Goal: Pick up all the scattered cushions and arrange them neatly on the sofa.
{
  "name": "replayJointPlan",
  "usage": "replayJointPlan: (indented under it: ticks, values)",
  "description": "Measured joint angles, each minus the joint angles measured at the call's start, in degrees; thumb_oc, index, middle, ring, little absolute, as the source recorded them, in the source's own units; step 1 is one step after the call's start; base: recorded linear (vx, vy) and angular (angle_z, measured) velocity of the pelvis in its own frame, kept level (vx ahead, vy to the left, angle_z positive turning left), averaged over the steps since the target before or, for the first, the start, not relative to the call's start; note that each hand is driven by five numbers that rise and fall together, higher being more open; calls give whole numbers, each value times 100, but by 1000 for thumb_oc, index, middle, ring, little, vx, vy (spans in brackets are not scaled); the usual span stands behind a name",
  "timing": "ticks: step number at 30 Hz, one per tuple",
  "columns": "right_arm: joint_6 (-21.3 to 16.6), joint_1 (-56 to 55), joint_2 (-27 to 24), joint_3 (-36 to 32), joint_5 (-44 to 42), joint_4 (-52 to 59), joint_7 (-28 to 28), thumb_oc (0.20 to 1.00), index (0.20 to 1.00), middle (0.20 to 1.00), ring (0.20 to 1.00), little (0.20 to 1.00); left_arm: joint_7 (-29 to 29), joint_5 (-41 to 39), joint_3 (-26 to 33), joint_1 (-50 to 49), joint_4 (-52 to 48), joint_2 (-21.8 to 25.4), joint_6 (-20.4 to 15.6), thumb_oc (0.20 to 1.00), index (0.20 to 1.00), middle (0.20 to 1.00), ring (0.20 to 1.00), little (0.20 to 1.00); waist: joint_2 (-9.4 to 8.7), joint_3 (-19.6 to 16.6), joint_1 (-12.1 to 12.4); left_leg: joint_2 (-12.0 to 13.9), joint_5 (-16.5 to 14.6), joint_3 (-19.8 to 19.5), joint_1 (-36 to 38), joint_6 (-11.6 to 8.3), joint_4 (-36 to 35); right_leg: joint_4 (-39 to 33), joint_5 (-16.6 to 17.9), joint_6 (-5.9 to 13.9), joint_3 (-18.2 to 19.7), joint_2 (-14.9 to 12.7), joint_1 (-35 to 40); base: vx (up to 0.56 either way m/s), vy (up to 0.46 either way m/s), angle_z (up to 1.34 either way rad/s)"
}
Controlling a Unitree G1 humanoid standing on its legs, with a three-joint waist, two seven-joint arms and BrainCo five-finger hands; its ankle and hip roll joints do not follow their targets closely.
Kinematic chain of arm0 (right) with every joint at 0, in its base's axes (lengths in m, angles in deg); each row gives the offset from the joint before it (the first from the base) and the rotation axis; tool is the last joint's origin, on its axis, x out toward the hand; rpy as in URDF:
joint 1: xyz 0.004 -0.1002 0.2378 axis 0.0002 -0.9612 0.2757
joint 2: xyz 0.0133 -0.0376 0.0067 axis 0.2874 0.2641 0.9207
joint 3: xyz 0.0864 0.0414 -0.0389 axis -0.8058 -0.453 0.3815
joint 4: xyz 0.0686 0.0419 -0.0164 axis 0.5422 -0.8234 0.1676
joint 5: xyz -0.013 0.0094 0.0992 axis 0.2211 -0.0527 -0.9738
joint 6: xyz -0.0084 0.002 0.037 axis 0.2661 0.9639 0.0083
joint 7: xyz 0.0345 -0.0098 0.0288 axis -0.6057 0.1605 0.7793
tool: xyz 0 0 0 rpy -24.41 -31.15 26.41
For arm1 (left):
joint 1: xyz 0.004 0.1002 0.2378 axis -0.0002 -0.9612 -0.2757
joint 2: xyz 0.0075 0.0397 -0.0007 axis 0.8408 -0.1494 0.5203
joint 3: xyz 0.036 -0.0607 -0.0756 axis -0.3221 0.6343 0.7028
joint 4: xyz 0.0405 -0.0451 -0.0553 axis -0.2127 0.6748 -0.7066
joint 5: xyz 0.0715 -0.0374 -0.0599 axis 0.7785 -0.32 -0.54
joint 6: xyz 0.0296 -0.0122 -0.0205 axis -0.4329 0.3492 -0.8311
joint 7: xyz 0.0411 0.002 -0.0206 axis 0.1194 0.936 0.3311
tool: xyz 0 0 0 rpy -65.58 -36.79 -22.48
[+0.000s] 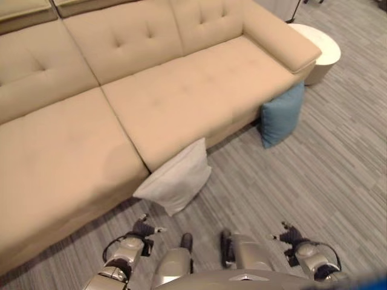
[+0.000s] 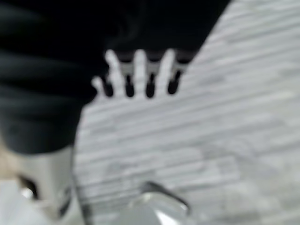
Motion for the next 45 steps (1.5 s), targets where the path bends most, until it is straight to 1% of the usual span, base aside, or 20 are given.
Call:
replayJointPlan:
  ticks: [1,2,4,8,10,12,14,17,18,19,20,21,22,28,30,36,39,40,43,45]
  values:
    - [14,-88,42,14,-59,-40,8,1000,1000,1000,1000,1000,-6,0,-43,106,159,-21,-16,1000,1000,1000,1000,1000,-44,8,-131,-49,-36,-461,-9,-137,22,-418,240,198,605,51,24,188,-125,221]
    - [29,-205,147,-61,-87,-79,18,1000,1000,1000,1000,1000,-7,2,-45,0,144,34,-55,1000,1000,1000,1000,1000,-283,-9,-151,-191,-69,-735,128,-252,-109,-292,347,173,569,-136,60,211,-168,214]
    - [11,-358,200,-54,-96,-151,17,1000,1000,1000,1000,1000,-10,5,-84,-105,221,-17,-104,1000,1000,1000,1000,1000,-368,-71,-106,-119,-199,-1262,410,-515,-336,82,647,-32,171,-112,31,132,-132,134]
    - [-26,34,106,-73,-89,-208,12,1000,1000,1000,1000,1000,-14,3,-161,-442,329,-59,-84,1000,1000,1000,1000,1000,-246,-141,-46,-403,-296,-1257,360,-715,404,-129,684,-119,50,45,116,128,-187,72]
    - [-18,-56,86,-140,-90,-240,10,1000,1000,1000,1000,1000,-14,2,-211,-268,334,-92,-72,1000,1000,1000,1000,1000,-262,-110,-179,-363,-142,-745,208,-790,538,-346,913,-697,-649,-147,389,61,-136,189]
    - [-16,-55,94,-140,-91,-296,2,1000,1000,1000,1000,1000,-12,3,-298,-231,258,-91,-107,1000,1000,1000,1000,1000,-223,-134,-174,-258,-136,-281,220,-755,395,-350,905,-751,-772,-82,419,60,-106,145]
    - [-42,-39,93,-90,-92,-167,-16,1000,1000,1000,1000,1000,-25,1,-336,-151,276,-136,-53,1000,1000,1000,1000,1000,-134,-139,-338,201,-290,1056,-107,-672,282,-571,960,-1096,-1442,-196,460,20,-22,131]
    - [12,-14,140,-85,-91,-168,-4,1000,1000,1000,1000,1000,-26,1,-386,-30,142,-162,-34,1000,1000,1000,1000,1000,-151,-121,-215,290,-216,1344,-204,-668,-110,-641,900,-981,-1632,-254,373,120,-2,66]
    - [13,98,128,-92,-91,-184,-3,1000,1000,1000,1000,1000,-23,4,-385,-64,150,-201,-20,1000,1000,1000,1000,1000,36,-112,-146,552,-73,1445,-262,-640,-224,-416,768,-857,-1747,-137,320,116,48,30]
    - [54,91,165,-178,-92,-262,9,1000,1000,1000,1000,1000,-14,3,-383,-182,69,-186,-12,1000,1000,1000,1000,1000,145,-129,-116,775,191,1765,-307,-718,-149,1119,256,-964,-1979,-192,-60,183,99,45]
    - [76,-30,237,-203,-91,-250,13,1000,1000,1000,1000,1000,-18,5,-385,-238,49,-100,-24,1000,1000,1000,1000,1000,-106,-268,-166,517,161,1731,-256,-774,-247,1113,-224,-584,-1772,-441,28,183,100,47]
    - [74,-62,246,-227,-89,-253,18,1000,1000,1000,1000,1000,-8,2,-366,-322,100,-63,-14,1000,1000,1000,1000,1000,-136,-313,-170,488,211,1712,-221,-836,-342,984,-315,-864,-1653,-390,85,173,116,26]
    - [73,-3,216,-240,-84,-242,14,1000,1000,1000,1000,1000,-23,4,-369,-443,109,-46,4,1000,1000,1000,1000,1000,-72,-321,-205,501,262,1605,-198,-804,-403,776,-177,-700,-1618,-324,224,156,164,-41]
    - [73,-13,180,-170,-69,-23,15,1000,1000,1000,1000,1000,-19,2,-247,-595,198,-58,12,1000,1000,1000,1000,1000,-37,-325,-22,370,331,1655,-8,-639,-319,398,125,-646,-1050,-190,421,88,173,-49]
    - [73,32,192,-82,-65,53,34,1000,1000,1000,1000,1000,-17,1,-193,-488,206,-46,11,1000,1000,1000,1000,1000,-7,-256,10,320,269,1848,172,-488,-418,653,301,-356,-1044,-255,370,99,145,-43]
    - [67,81,193,79,-61,487,72,1000,1000,1000,1000,1000,8,-1,6,-339,205,-6,2,1000,1000,1000,1000,1000,50,-204,-16,255,232,2054,371,-340,-676,595,160,-45,-1539,-889,-1,213,4,-29]
    - [60,146,193,93,-60,646,95,1000,1000,1000,1000,1000,6,0,117,-314,421,-53,16,1000,1000,1000,1000,1000,47,-161,-153,253,251,2040,446,-309,-761,-359,579,283,-1270,-1007,-205,188,-37,-11]
    - [71,106,195,121,-59,644,111,1000,1000,1000,1000,1000,7,0,125,-361,431,-43,10,1000,1000,1000,1000,1000,-88,-150,-228,191,245,1968,675,-329,-894,-805,817,357,-1251,-1109,-111,319,-138,31]
    - [75,-35,160,176,9,583,127,1000,1000,1000,1000,1000,8,0,119,-388,400,-117,-20,1000,1000,1000,1000,1000,-143,-171,-262,200,108,1638,930,-545,-969,-751,1204,194,-1127,-1107,95,190,-131,65]
    - [76,32,86,197,58,558,139,1000,1000,1000,1000,1000,-1,-1,100,-410,302,-269,-50,1000,1000,1000,1000,1000,131,-219,-226,532,94,1366,917,-596,-928,-547,1267,82,-1255,-809,113,209,-244,72]
